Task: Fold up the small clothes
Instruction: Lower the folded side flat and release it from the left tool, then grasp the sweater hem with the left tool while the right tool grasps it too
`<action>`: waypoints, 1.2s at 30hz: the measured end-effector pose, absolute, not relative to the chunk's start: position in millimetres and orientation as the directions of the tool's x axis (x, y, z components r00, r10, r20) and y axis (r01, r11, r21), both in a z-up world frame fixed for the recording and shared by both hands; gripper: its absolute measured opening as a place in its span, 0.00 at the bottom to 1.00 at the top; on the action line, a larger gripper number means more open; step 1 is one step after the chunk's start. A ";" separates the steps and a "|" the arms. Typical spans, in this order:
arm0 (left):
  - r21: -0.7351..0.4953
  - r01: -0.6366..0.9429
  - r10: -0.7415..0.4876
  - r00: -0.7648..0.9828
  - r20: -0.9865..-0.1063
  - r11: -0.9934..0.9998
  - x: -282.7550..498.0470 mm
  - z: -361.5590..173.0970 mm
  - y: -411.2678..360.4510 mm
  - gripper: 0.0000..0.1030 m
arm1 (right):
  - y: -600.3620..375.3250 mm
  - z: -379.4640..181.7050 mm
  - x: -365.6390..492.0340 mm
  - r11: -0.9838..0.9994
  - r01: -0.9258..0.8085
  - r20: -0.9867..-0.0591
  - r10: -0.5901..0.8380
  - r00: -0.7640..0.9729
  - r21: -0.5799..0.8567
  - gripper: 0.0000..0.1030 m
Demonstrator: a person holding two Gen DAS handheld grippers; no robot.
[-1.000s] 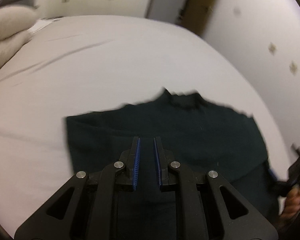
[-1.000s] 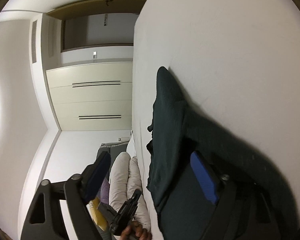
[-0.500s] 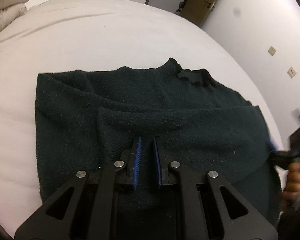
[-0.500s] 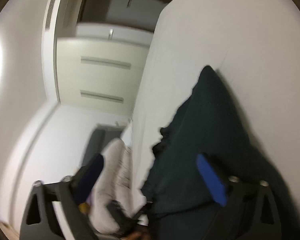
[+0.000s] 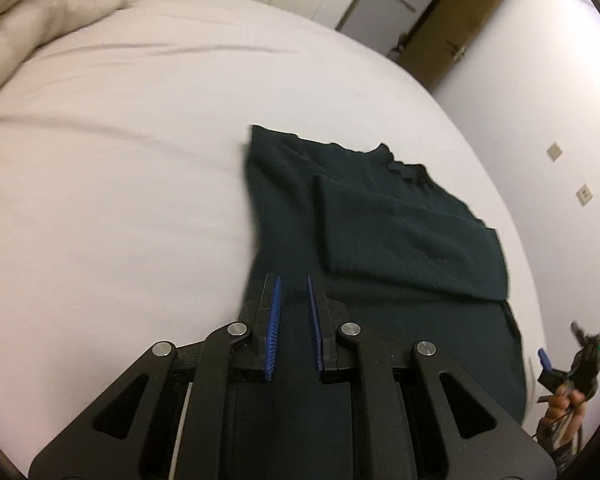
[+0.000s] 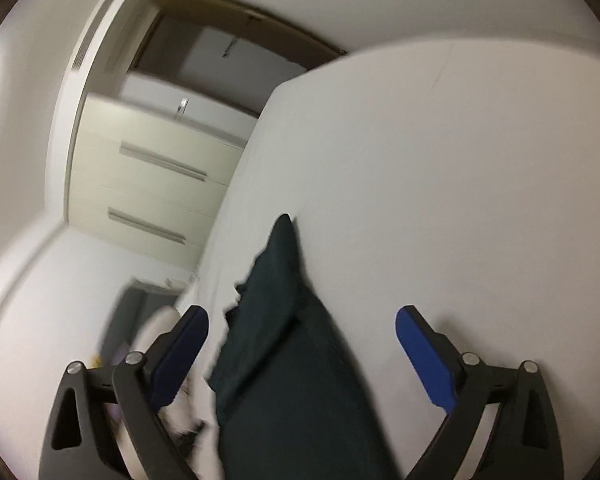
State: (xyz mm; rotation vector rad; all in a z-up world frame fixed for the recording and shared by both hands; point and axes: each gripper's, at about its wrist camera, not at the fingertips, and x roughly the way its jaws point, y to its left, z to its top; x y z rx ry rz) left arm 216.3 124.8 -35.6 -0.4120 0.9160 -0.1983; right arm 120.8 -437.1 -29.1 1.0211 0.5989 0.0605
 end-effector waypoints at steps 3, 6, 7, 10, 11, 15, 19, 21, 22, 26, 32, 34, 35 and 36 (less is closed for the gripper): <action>-0.445 -0.020 -0.348 0.594 -0.726 0.895 163.6 -25.7 145.6 0.13 | -434.8 -23.6 92.8 0.603 0.183 -0.471 0.361 0.805 0.776 0.95; -0.475 -0.039 -0.376 0.558 -0.740 0.879 120.6 -37.3 153.2 0.13 | -431.1 -29.8 69.5 0.621 0.159 -0.480 0.394 0.784 0.768 0.94; -0.482 -0.049 -0.382 0.543 -0.748 0.875 104.4 -41.7 156.3 0.13 | -430.5 -33.2 63.8 0.623 0.162 -0.487 0.396 0.779 0.765 0.93; -0.501 -0.075 -0.397 0.514 -0.760 0.862 76.9 -60.9 150.7 0.13 | -431.6 -46.9 45.0 0.628 0.188 -0.521 0.401 0.754 0.755 0.88; -0.510 -0.089 -0.402 0.506 -0.763 0.856 71.3 -70.5 144.0 0.13 | -430.8 -49.0 42.1 0.629 0.189 -0.525 0.404 0.749 0.754 0.87; -0.542 -0.135 -0.408 0.516 -0.753 0.830 45.7 -82.1 149.9 0.14 | -420.1 -57.1 26.2 0.656 0.163 -0.547 0.437 0.714 0.737 0.86; -0.560 -0.131 -0.426 0.516 -0.743 0.818 31.6 -82.3 149.6 0.19 | -408.9 -60.7 22.7 0.681 0.128 -0.566 0.472 0.676 0.721 0.85; -0.568 -0.121 -0.438 0.515 -0.737 0.814 32.4 -83.4 146.4 0.31 | -404.7 -62.2 24.1 0.688 0.115 -0.574 0.488 0.658 0.716 0.84; -0.577 -0.116 -0.447 0.515 -0.731 0.808 30.8 -83.8 145.7 0.36 | -402.9 -62.2 24.6 0.692 0.114 -0.579 0.489 0.652 0.713 0.84; -0.606 -0.083 -0.482 0.525 -0.701 0.791 27.6 -81.8 141.2 0.65 | -396.1 -68.4 27.9 0.695 0.099 -0.596 0.523 0.609 0.712 0.81; -0.590 -0.042 -0.498 0.492 -0.715 0.806 27.8 -83.5 136.3 0.65 | -373.9 -74.0 35.3 0.744 0.052 -0.658 0.553 0.511 0.666 0.75; -0.600 -0.045 -0.508 0.483 -0.713 0.799 25.7 -84.1 139.8 0.65 | -373.9 -75.8 34.9 0.738 0.046 -0.655 0.567 0.500 0.674 0.74; -0.601 -0.044 -0.511 0.479 -0.714 0.798 23.9 -83.7 141.0 0.65 | -374.9 -76.7 34.6 0.733 0.044 -0.651 0.573 0.498 0.679 0.72; -0.602 -0.043 -0.513 0.476 -0.714 0.797 23.4 -83.3 142.0 0.65 | -375.9 -77.9 33.8 0.728 0.043 -0.647 0.579 0.496 0.684 0.70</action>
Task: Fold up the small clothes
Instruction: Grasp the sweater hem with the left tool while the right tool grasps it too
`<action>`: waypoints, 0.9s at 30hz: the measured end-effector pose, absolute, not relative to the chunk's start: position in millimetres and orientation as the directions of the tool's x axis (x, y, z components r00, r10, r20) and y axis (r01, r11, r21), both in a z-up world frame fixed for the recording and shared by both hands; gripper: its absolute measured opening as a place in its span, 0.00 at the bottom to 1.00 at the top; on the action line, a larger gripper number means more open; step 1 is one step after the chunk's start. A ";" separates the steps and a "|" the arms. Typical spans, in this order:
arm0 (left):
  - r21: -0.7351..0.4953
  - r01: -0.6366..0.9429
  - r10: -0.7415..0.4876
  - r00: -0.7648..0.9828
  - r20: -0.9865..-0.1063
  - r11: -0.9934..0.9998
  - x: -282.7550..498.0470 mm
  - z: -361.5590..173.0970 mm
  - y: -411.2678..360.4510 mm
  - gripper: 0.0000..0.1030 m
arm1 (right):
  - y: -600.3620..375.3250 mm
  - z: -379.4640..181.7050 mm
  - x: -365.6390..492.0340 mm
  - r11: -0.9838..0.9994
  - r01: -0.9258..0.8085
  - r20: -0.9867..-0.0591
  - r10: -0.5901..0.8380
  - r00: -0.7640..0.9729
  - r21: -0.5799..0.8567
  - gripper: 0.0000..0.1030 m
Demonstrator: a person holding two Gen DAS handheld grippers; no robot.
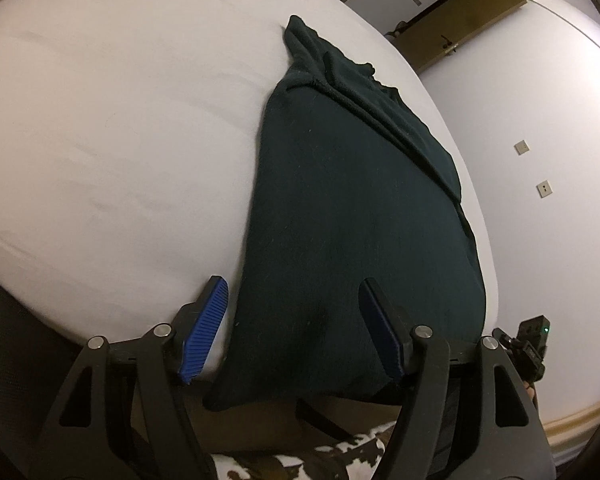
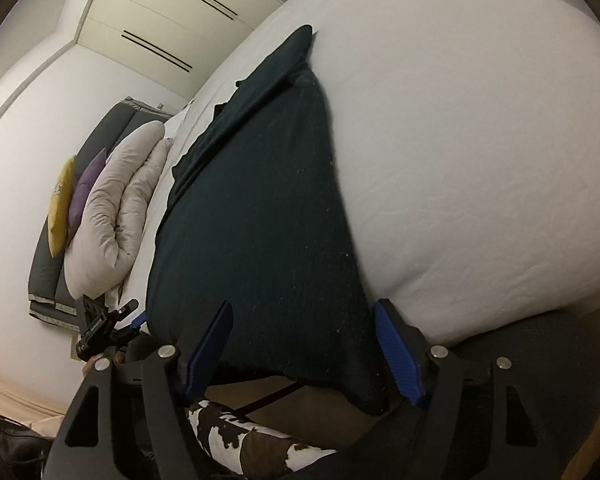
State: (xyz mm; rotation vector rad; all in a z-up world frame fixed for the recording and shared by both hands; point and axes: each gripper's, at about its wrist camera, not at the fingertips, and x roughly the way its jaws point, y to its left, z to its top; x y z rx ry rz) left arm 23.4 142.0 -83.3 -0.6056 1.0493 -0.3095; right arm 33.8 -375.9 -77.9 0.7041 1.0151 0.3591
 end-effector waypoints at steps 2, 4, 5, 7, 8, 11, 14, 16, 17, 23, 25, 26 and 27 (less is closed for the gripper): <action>-0.617 -0.040 -0.531 0.467 -0.707 0.786 19.1 -84.4 147.3 0.65 | -377.9 -78.8 35.0 0.723 0.040 -0.643 0.586 0.493 0.690 0.69; -0.639 -0.044 -0.549 0.468 -0.692 0.768 15.6 -85.3 154.2 0.65 | -378.7 -79.1 35.8 0.720 0.038 -0.640 0.591 0.491 0.693 0.68; -0.656 -0.047 -0.563 0.470 -0.680 0.753 17.3 -86.1 157.8 0.65 | -378.8 -79.2 36.2 0.717 0.036 -0.638 0.594 0.490 0.696 0.68; -0.672 -0.047 -0.577 0.470 -0.668 0.739 18.7 -86.6 160.8 0.65 | -378.4 -79.9 37.4 0.712 0.029 -0.631 0.603 0.488 0.702 0.68; -0.675 -0.038 -0.586 0.463 -0.666 0.737 20.5 -87.4 160.0 0.65 | -378.6 -80.5 38.6 0.708 0.023 -0.627 0.609 0.486 0.706 0.68; -0.668 -0.021 -0.593 0.438 -0.675 0.744 22.2 -87.8 156.0 0.64 | -378.6 -81.3 39.6 0.699 0.017 -0.619 0.622 0.479 0.715 0.66; -0.657 -0.002 -0.601 0.402 -0.691 0.754 21.9 -91.2 148.6 0.62 | -380.5 -81.5 38.9 0.695 0.018 -0.617 0.627 0.475 0.719 0.63; -0.649 0.003 -0.602 0.379 -0.703 0.761 18.6 -94.6 145.1 0.59 | -381.6 -82.2 38.8 0.694 0.021 -0.620 0.629 0.468 0.720 0.60; -0.647 0.005 -0.602 0.372 -0.706 0.762 16.8 -95.6 144.3 0.57 | -382.0 -82.2 38.8 0.693 0.022 -0.621 0.631 0.465 0.721 0.59; -0.642 -0.014 -0.602 0.332 -0.726 0.767 2.3 -105.4 143.4 0.46 | -377.8 -80.9 39.8 0.703 0.014 -0.634 0.633 0.444 0.711 0.58; -0.636 -0.023 -0.595 0.329 -0.734 0.771 2.1 -106.3 144.5 0.42 | -377.8 -80.7 40.0 0.706 0.017 -0.639 0.631 0.439 0.708 0.58; -0.629 -0.029 -0.588 0.326 -0.740 0.777 2.3 -107.2 145.1 0.41 | -377.9 -80.5 40.5 0.706 0.018 -0.641 0.631 0.436 0.708 0.57; -0.628 -0.035 -0.585 0.325 -0.743 0.778 2.5 -108.4 145.8 0.39 | -377.4 -80.5 40.3 0.710 0.020 -0.647 0.630 0.430 0.704 0.56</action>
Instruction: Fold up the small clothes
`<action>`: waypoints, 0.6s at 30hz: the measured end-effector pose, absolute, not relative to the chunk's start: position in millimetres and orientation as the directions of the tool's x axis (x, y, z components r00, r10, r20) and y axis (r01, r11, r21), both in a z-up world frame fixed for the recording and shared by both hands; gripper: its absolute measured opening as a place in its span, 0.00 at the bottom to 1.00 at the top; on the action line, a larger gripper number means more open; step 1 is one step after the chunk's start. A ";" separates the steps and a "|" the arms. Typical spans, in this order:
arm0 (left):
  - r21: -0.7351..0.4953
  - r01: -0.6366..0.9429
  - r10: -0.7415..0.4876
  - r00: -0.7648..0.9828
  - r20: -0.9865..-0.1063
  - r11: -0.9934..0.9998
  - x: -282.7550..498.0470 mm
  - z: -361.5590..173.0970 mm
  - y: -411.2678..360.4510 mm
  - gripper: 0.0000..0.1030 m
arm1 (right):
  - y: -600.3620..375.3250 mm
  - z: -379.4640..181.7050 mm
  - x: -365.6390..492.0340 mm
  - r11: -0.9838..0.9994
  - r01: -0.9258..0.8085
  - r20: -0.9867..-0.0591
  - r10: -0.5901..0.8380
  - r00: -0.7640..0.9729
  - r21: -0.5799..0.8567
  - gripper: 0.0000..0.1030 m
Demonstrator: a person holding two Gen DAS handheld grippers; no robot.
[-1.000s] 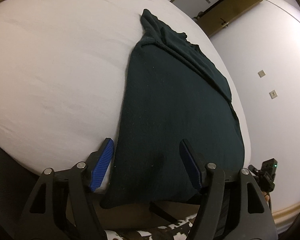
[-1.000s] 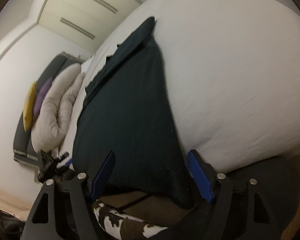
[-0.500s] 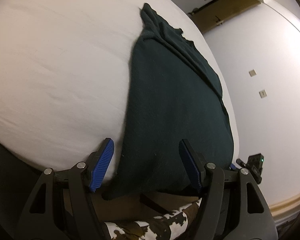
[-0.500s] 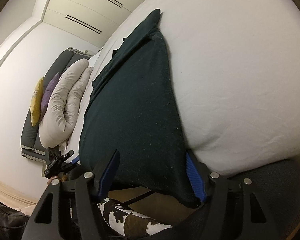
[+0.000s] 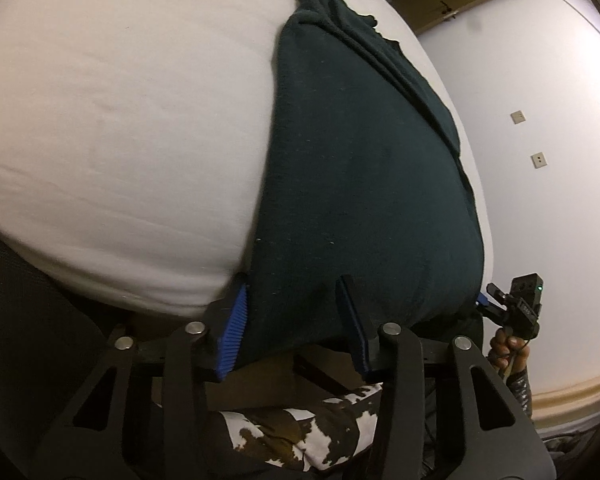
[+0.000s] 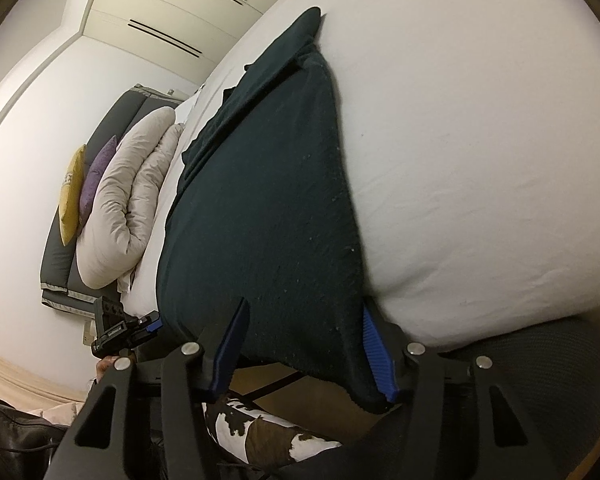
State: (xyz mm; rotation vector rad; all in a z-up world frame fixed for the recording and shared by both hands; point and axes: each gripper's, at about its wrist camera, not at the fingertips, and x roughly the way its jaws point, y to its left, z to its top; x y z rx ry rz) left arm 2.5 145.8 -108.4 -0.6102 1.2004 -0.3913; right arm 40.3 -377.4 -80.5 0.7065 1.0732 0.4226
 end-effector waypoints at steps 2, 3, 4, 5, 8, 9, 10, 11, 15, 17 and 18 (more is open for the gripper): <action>-0.625 -0.053 -0.578 0.323 -0.749 0.779 2.7 -111.0 148.2 0.32 | -375.7 -80.0 39.9 0.718 0.023 -0.658 0.625 0.419 0.696 0.54; -0.629 -0.059 -0.582 0.324 -0.746 0.775 2.5 -111.5 149.0 0.32 | -374.7 -79.5 39.7 0.721 0.022 -0.662 0.624 0.415 0.693 0.54; -0.631 -0.061 -0.582 0.325 -0.746 0.774 2.6 -111.8 149.2 0.32 | -374.1 -79.9 39.7 0.723 0.022 -0.666 0.623 0.412 0.690 0.54; -0.628 -0.062 -0.579 0.326 -0.748 0.776 2.2 -111.6 148.7 0.32 | -373.7 -80.2 40.0 0.725 0.023 -0.668 0.621 0.410 0.688 0.53; -0.610 -0.058 -0.561 0.330 -0.759 0.791 2.5 -110.5 143.7 0.29 | -372.1 -82.0 41.3 0.745 0.033 -0.692 0.601 0.400 0.667 0.34; -0.598 -0.060 -0.549 0.332 -0.767 0.799 2.1 -110.1 143.4 0.21 | -372.4 -83.1 41.7 0.754 0.044 -0.705 0.589 0.395 0.655 0.22; -0.589 -0.065 -0.539 0.333 -0.774 0.805 1.7 -110.8 144.8 0.17 | -373.1 -84.0 41.6 0.760 0.052 -0.713 0.581 0.391 0.648 0.16; -0.594 -0.073 -0.541 0.334 -0.772 0.801 0.9 -112.2 147.3 0.12 | -374.4 -84.6 40.9 0.763 0.060 -0.719 0.575 0.391 0.643 0.11; -0.599 -0.072 -0.546 0.336 -0.768 0.798 -1.3 -113.4 147.9 0.05 | -375.0 -80.4 35.5 0.765 0.059 -0.718 0.572 0.397 0.641 0.10; -0.596 -0.061 -0.546 0.337 -0.767 0.800 -1.1 -112.3 145.4 0.05 | -374.3 -77.6 34.5 0.764 0.055 -0.714 0.573 0.402 0.643 0.09; -0.598 -0.057 -0.548 0.338 -0.765 0.799 -1.1 -111.5 144.7 0.05 | -374.3 -76.5 34.4 0.762 0.052 -0.712 0.575 0.403 0.645 0.09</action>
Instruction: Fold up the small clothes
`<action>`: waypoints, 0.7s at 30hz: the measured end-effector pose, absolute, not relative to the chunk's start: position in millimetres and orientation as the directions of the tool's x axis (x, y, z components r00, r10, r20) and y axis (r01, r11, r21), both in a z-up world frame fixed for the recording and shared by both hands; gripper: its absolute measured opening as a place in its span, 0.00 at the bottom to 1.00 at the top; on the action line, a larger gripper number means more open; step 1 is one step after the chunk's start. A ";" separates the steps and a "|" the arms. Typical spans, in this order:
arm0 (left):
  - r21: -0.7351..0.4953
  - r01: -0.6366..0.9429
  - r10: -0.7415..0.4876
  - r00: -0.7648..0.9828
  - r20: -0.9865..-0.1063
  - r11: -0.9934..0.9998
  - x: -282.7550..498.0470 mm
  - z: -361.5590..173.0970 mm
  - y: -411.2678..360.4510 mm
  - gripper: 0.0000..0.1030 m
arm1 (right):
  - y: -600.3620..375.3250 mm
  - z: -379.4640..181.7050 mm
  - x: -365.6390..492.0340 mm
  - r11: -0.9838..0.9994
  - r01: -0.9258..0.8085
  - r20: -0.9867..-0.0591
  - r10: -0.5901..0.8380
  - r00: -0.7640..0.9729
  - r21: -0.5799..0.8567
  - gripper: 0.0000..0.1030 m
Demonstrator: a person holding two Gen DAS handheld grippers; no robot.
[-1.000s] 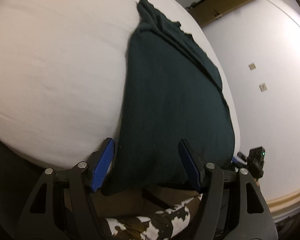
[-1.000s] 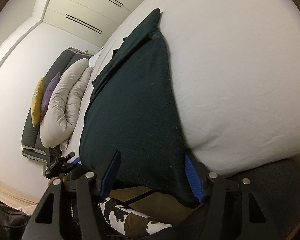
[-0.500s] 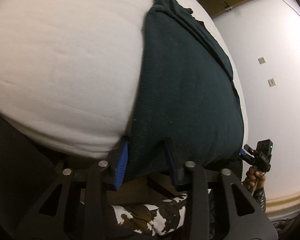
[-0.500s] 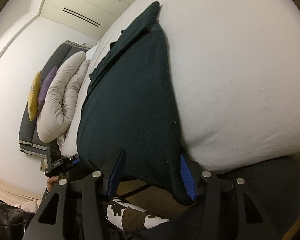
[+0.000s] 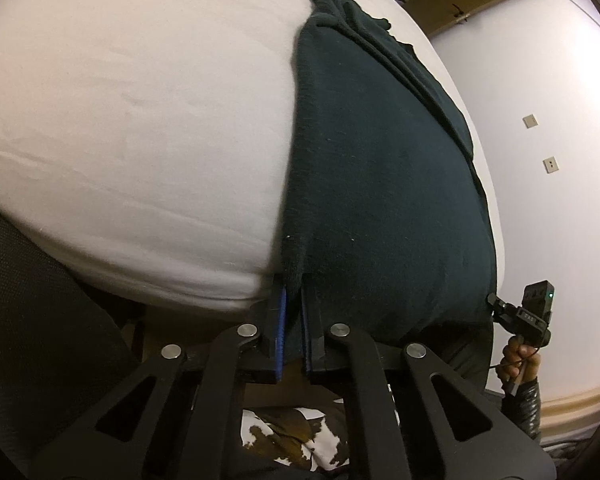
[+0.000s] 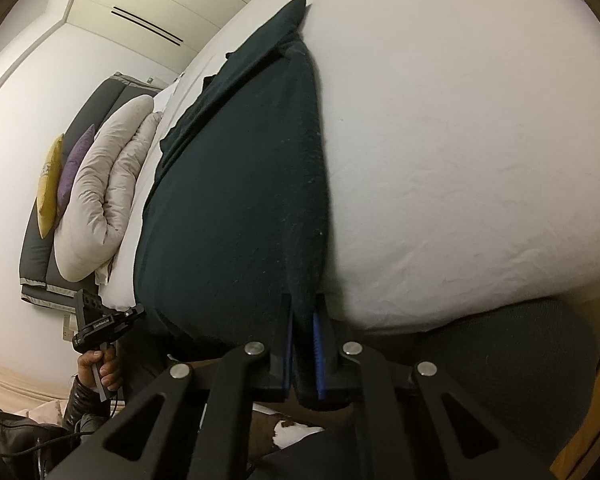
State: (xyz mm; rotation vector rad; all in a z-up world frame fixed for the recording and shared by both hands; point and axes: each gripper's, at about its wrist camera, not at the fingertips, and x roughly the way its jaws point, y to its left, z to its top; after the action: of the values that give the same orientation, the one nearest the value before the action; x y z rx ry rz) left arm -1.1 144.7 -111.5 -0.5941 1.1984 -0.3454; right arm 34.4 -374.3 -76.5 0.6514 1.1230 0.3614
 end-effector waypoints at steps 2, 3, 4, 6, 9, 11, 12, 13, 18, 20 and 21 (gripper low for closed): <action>-0.608 -0.052 -0.557 0.343 -0.756 0.793 -2.1 -109.8 143.9 0.04 | -374.4 -74.4 33.7 0.755 0.047 -0.702 0.583 0.409 0.654 0.09; -0.615 -0.052 -0.564 0.345 -0.750 0.787 -2.9 -109.0 144.1 0.04 | -374.6 -72.6 33.1 0.749 0.043 -0.695 0.590 0.412 0.661 0.09; -0.626 -0.052 -0.573 0.349 -0.741 0.778 -3.5 -107.5 145.7 0.04 | -374.9 -70.9 32.5 0.744 0.038 -0.688 0.596 0.415 0.667 0.09; -0.662 -0.051 -0.603 0.364 -0.710 0.748 -4.3 -103.2 151.7 0.04 | -375.7 -69.0 31.9 0.733 0.027 -0.676 0.611 0.413 0.679 0.09; -0.712 -0.035 -0.645 0.392 -0.656 0.702 -3.8 -95.0 156.6 0.04 | -374.6 -64.1 31.6 0.719 0.009 -0.658 0.630 0.412 0.695 0.09; -0.725 -0.020 -0.659 0.400 -0.637 0.689 -0.8 -90.2 154.9 0.04 | -373.5 -60.2 33.8 0.697 -0.001 -0.631 0.650 0.423 0.718 0.09; -0.727 -0.014 -0.662 0.402 -0.633 0.687 0.0 -88.9 153.5 0.04 | -372.4 -58.2 35.0 0.687 -0.008 -0.618 0.659 0.429 0.727 0.09; -0.734 -0.010 -0.668 0.406 -0.624 0.679 1.1 -88.2 152.2 0.04 | -371.0 -56.7 35.2 0.681 -0.013 -0.610 0.664 0.433 0.732 0.09; -0.763 -0.022 -0.683 0.430 -0.591 0.647 3.8 -87.1 156.1 0.04 | -369.1 -53.7 38.8 0.654 -0.019 -0.578 0.681 0.450 0.756 0.09; -0.781 -0.021 -0.696 0.441 -0.567 0.624 7.0 -83.0 156.7 0.04 | -370.9 -52.7 38.7 0.647 -0.015 -0.571 0.683 0.456 0.762 0.09; -0.788 -0.019 -0.701 0.444 -0.558 0.615 8.1 -81.4 156.6 0.04 | -372.2 -51.7 38.3 0.638 -0.015 -0.560 0.687 0.463 0.770 0.09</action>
State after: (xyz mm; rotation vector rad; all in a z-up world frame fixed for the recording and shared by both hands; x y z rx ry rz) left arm 8.1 156.6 -81.4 -0.8204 1.0386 -0.4873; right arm 38.3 -372.2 -51.7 0.7799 1.0090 0.4896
